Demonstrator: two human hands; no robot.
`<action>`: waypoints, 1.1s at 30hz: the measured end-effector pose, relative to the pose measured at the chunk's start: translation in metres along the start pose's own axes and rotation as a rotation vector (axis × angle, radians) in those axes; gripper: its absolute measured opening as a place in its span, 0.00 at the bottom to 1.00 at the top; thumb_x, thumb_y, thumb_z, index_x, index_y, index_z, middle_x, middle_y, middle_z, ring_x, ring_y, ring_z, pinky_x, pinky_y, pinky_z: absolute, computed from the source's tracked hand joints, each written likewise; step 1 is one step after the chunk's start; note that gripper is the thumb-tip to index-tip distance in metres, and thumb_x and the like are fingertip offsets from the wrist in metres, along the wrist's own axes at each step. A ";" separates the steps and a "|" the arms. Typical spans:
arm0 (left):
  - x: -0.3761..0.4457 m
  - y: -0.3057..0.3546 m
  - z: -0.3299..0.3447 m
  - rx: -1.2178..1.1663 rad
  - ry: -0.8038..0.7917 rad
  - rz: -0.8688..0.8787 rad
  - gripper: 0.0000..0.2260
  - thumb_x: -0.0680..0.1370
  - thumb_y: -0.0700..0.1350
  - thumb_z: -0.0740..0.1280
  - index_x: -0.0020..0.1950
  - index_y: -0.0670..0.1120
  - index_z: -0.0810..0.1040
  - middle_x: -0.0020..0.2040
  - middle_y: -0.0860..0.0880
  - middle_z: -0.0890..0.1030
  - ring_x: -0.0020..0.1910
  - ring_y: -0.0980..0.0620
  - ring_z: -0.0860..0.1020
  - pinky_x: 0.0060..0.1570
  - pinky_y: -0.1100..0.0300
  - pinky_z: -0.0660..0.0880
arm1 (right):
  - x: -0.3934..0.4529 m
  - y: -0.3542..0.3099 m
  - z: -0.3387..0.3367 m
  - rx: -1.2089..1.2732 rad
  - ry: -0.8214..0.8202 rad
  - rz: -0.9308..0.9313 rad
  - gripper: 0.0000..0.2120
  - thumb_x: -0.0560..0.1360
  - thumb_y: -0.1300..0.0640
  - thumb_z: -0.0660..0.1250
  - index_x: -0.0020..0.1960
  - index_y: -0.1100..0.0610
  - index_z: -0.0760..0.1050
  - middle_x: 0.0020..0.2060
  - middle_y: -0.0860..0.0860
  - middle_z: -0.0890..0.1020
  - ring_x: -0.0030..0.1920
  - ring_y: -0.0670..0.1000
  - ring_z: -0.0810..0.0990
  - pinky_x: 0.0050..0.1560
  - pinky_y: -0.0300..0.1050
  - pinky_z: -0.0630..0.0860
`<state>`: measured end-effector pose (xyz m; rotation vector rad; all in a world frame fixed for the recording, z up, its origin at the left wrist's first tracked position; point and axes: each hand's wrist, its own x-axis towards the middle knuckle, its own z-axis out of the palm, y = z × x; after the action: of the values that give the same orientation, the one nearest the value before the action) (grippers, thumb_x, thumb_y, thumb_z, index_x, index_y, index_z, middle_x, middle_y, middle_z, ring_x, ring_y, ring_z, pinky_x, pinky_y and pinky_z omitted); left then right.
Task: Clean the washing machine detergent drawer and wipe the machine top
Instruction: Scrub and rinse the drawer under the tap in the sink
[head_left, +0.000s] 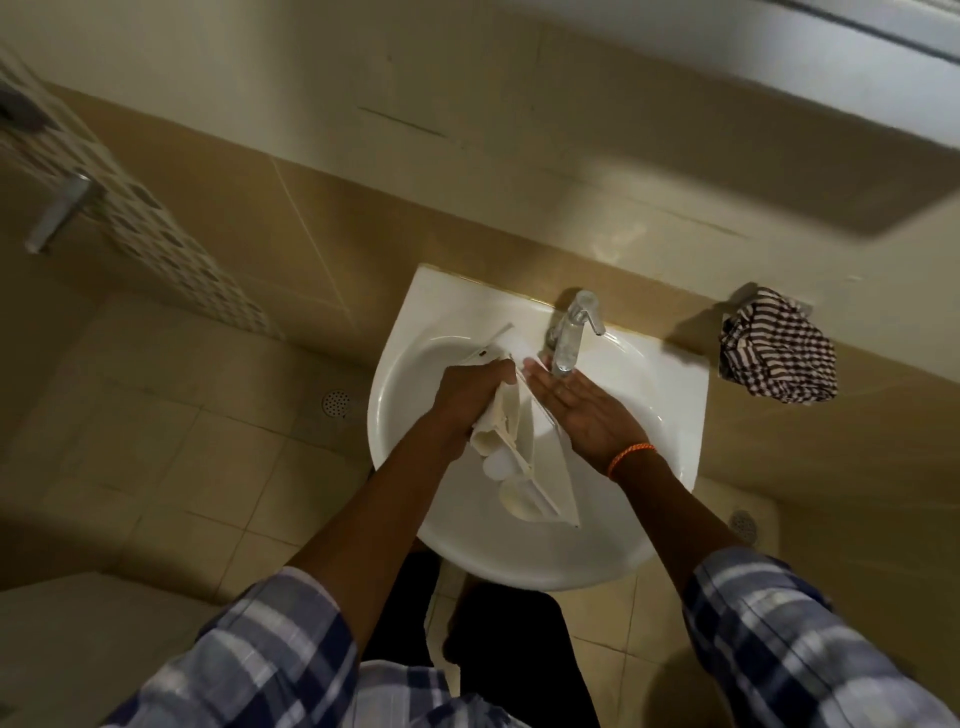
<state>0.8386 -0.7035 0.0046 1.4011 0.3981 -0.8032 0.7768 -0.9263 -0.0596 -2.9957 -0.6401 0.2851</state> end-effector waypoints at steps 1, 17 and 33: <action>0.000 0.001 -0.002 -0.008 -0.030 0.008 0.29 0.61 0.59 0.76 0.57 0.45 0.86 0.50 0.42 0.84 0.54 0.38 0.84 0.60 0.41 0.81 | -0.003 -0.002 -0.001 -0.005 -0.006 0.006 0.39 0.78 0.72 0.48 0.87 0.57 0.46 0.87 0.51 0.47 0.86 0.51 0.50 0.84 0.54 0.56; -0.017 -0.022 0.019 -0.077 0.057 0.015 0.17 0.71 0.47 0.77 0.58 0.42 0.86 0.50 0.43 0.87 0.52 0.42 0.86 0.51 0.50 0.84 | -0.010 0.002 0.002 0.045 0.081 -0.020 0.44 0.79 0.67 0.71 0.87 0.56 0.51 0.86 0.51 0.53 0.83 0.54 0.59 0.82 0.53 0.62; -0.021 -0.018 0.005 -0.109 0.180 0.053 0.13 0.77 0.44 0.75 0.60 0.41 0.86 0.49 0.44 0.86 0.53 0.42 0.84 0.53 0.47 0.82 | -0.015 0.011 0.015 0.058 0.062 -0.060 0.45 0.81 0.70 0.64 0.87 0.49 0.44 0.86 0.43 0.44 0.85 0.55 0.55 0.83 0.49 0.54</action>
<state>0.8109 -0.7020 0.0071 1.3806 0.5340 -0.6055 0.7643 -0.9420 -0.0727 -2.9113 -0.7021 0.2026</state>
